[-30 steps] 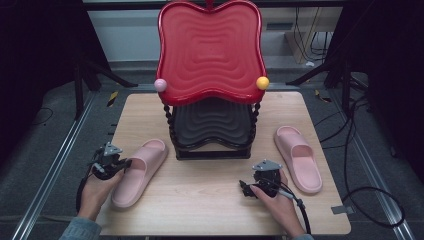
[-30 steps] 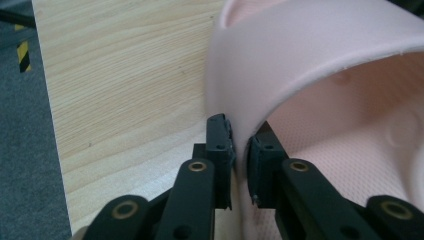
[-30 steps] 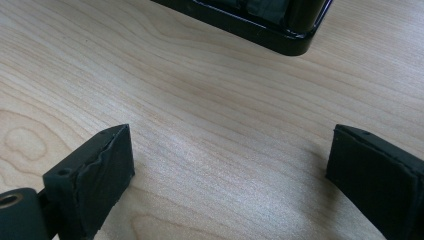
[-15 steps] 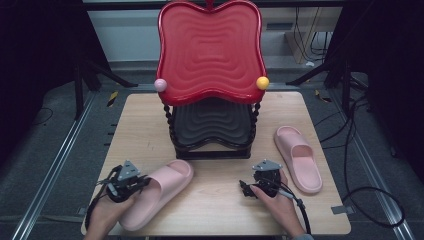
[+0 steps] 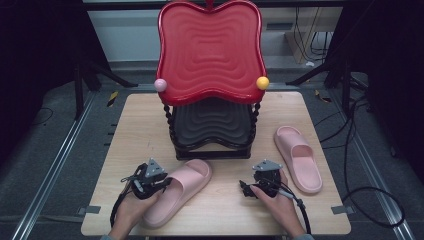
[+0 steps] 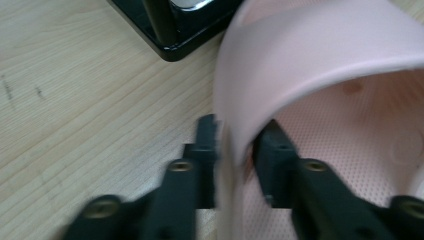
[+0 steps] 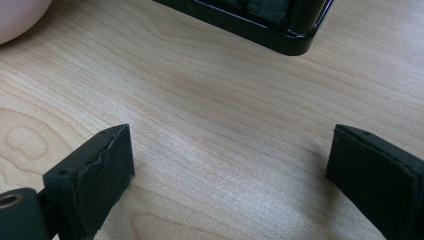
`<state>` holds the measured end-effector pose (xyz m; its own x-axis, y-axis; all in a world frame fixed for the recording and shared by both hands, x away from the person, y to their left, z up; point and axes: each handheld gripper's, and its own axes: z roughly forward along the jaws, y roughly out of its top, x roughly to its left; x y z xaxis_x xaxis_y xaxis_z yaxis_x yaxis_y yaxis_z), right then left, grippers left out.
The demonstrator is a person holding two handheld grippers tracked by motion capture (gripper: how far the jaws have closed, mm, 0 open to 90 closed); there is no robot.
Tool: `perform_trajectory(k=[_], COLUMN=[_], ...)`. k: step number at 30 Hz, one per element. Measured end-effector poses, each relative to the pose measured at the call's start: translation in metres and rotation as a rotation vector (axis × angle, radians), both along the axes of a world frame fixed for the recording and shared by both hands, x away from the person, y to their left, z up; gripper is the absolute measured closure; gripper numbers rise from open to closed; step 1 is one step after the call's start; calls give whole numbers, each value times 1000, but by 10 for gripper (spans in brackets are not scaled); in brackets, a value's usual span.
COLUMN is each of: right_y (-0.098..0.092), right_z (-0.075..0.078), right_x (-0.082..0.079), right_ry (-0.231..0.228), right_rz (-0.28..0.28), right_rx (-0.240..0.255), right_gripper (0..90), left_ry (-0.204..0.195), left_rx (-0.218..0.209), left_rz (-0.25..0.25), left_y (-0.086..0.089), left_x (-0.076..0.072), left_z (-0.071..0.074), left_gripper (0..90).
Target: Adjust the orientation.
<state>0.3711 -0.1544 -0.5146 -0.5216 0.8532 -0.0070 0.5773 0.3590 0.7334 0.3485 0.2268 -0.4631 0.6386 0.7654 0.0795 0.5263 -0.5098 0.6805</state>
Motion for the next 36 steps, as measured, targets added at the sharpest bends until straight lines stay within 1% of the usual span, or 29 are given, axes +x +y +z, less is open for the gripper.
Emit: perform_trajectory(k=[3,4,5,7,9,10,12,13,15,16,18,19,21,23,25,28,32,36], right_y=[0,0,0,0,0,0,0,0,0,0,0,0,0,0,0,0,0,0], right_z=[0,0,0,0,0,0,0,0,0,0,0,0,0,0,0,0,0,0], right_x=[0,0,0,0,0,0,0,0,0,0,0,0,0,0,0,0,0,0], right_ry=[-3,-3,-2,-2,-2,-2,-3,-2,-3,-3,-3,-2,-2,-3,-2,-3,-2,-2], right_rz=[0,0,1,1,1,1,1,1,1,1,1,1,1,1,1,1,2,3], right_rx=[-2,-3,-1,-1,-1,-1,-3,-2,-2,-2,-2,-1,-1,-2,-1,-2,-2,-1], right_gripper=[51,51,51,51,51,51,51,51,51,51,51,50,50,51,50,50,50,50], left_ry=[-19,-21,-13,-7,-7,-2,1,6,42,55,65,75,94,101,95,91,89,97], left_rx=[-33,-48,-61,-85,-99,-120,-149,-153,-159,-154,-126,-123,-138,-150,-158,-169,-148,-134], left_rz=[15,9,-11,-34,-60,-64,-71,-74,-83,-91,-90,-90,-90,-81,-83,-90,-104,-101], left_y=[12,14,15,14,8,3,-5,-9,-18,-22,-30,-32,-35,-37,-38,-42,-48,-51], left_x=[-15,-19,-26,-37,-45,-48,-50,-49,-46,-44,-40,-38,-34,-31,-29,-29,-28,-24], left_z=[12,14,17,20,22,22,21,19,13,10,5,4,3,3,5,5,3,-1], left_gripper=[527,503,498,462,442,433,423,414,416,419,425,442,485,537,607,663,697,747])
